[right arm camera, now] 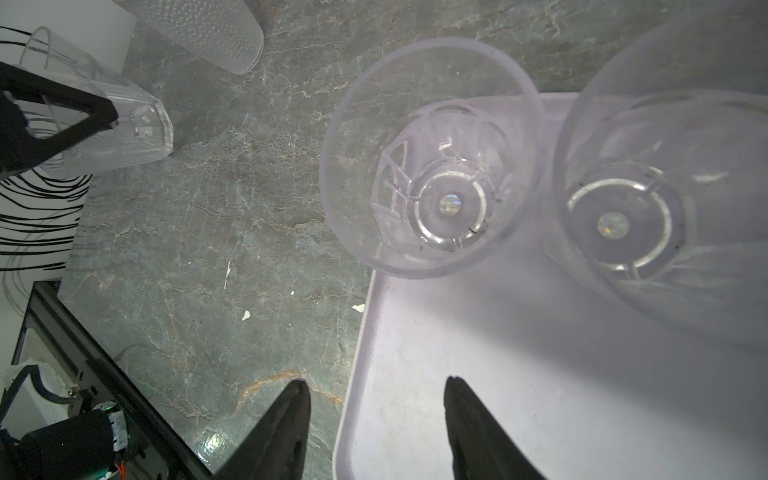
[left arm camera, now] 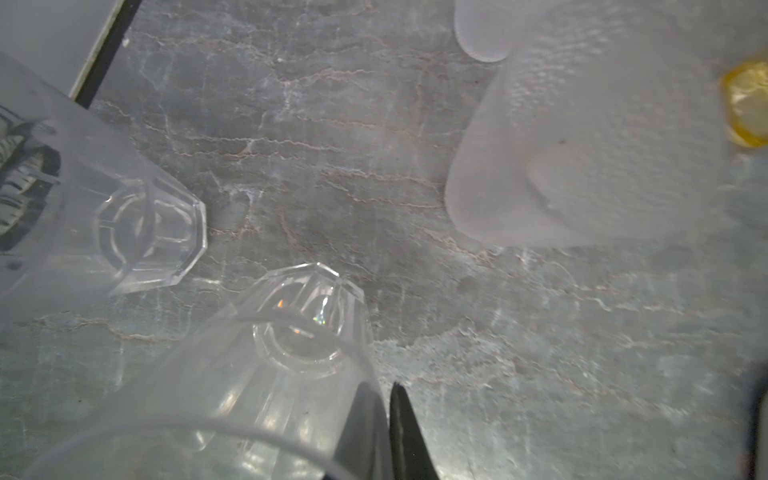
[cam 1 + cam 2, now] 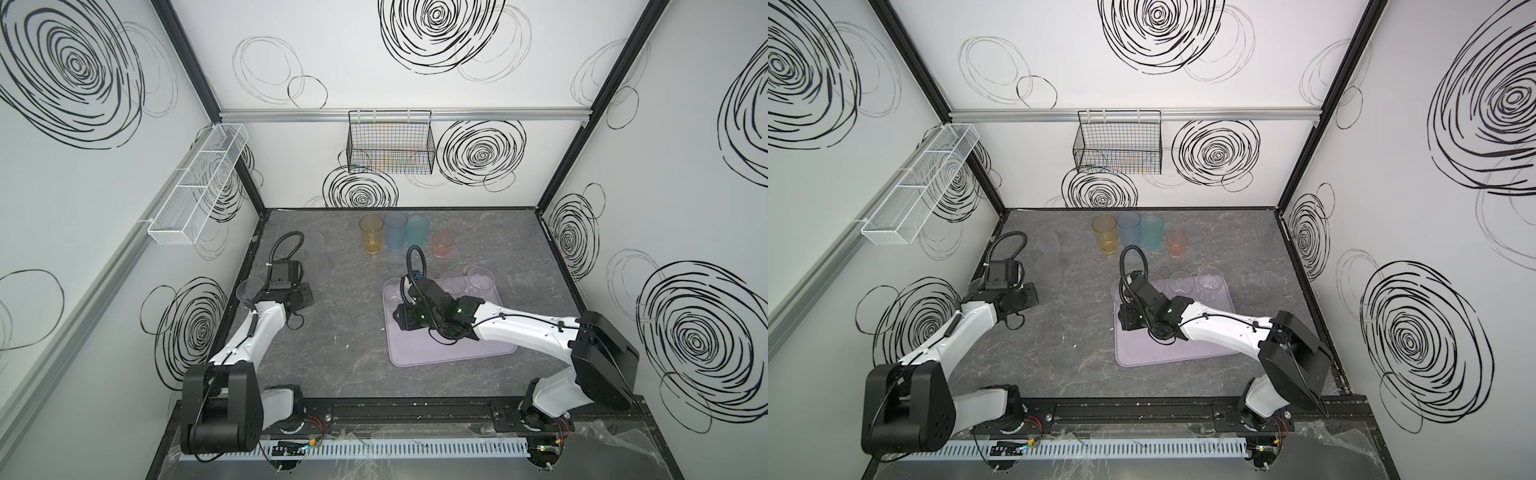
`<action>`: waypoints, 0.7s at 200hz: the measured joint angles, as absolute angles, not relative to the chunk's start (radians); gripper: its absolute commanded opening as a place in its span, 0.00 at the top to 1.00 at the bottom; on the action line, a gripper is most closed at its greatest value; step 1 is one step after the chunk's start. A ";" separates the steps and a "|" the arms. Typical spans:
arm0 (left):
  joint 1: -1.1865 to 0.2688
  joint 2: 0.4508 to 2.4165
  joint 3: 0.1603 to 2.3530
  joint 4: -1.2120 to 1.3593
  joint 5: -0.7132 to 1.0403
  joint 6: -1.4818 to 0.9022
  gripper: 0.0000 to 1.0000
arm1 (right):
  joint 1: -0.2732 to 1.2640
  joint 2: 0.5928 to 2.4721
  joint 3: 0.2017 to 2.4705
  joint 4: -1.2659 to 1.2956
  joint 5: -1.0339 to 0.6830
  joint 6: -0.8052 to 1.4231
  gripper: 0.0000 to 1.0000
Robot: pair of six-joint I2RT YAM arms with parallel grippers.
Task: Place the glasses into the tray
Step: 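Lift the clear cup and carry it over the tray with the left gripper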
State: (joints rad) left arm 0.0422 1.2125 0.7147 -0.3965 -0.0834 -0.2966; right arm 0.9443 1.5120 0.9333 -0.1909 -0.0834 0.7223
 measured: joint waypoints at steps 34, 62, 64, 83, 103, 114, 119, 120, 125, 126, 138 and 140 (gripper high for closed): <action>-0.160 1.067 0.717 -0.471 -0.106 -0.354 1.00 | 0.909 1.441 0.895 -0.215 -0.061 0.740 0.44; -0.394 1.008 0.744 -0.502 -0.127 -0.449 1.00 | 0.826 1.312 0.837 -0.239 -0.051 0.744 0.44; -0.405 1.008 0.745 -0.503 -0.133 -0.455 1.00 | 0.820 1.303 0.834 -0.240 -0.051 0.744 0.44; -0.607 1.034 0.777 -0.504 -0.188 -0.538 1.00 | 0.757 1.231 0.800 -0.242 -0.047 0.735 0.44; -0.811 1.124 0.832 -0.497 -0.224 -0.617 1.00 | 0.704 1.184 0.777 -0.254 -0.041 0.722 0.44; -0.881 1.173 0.856 -0.493 -0.241 -0.654 1.00 | 0.688 1.169 0.773 -0.264 -0.037 0.720 0.44; -0.904 1.191 0.864 -0.491 -0.248 -0.668 1.00 | 0.685 1.166 0.772 -0.265 -0.035 0.720 0.44; -0.911 1.196 0.865 -0.490 -0.250 -0.673 1.00 | 0.685 1.164 0.771 -0.265 -0.035 0.720 0.44; -0.929 1.211 0.871 -0.487 -0.255 -0.685 1.00 | 0.683 1.161 0.768 -0.265 -0.034 0.719 0.44; -0.934 1.215 0.872 -0.487 -0.256 -0.689 1.00 | 0.683 1.159 0.767 -0.265 -0.033 0.719 0.44; -0.970 1.250 0.884 -0.479 -0.265 -0.716 1.00 | 0.682 1.150 0.756 -0.264 -0.033 0.719 0.44; -0.976 1.258 0.887 -0.478 -0.266 -0.721 1.00 | 0.682 1.147 0.752 -0.264 -0.033 0.720 0.44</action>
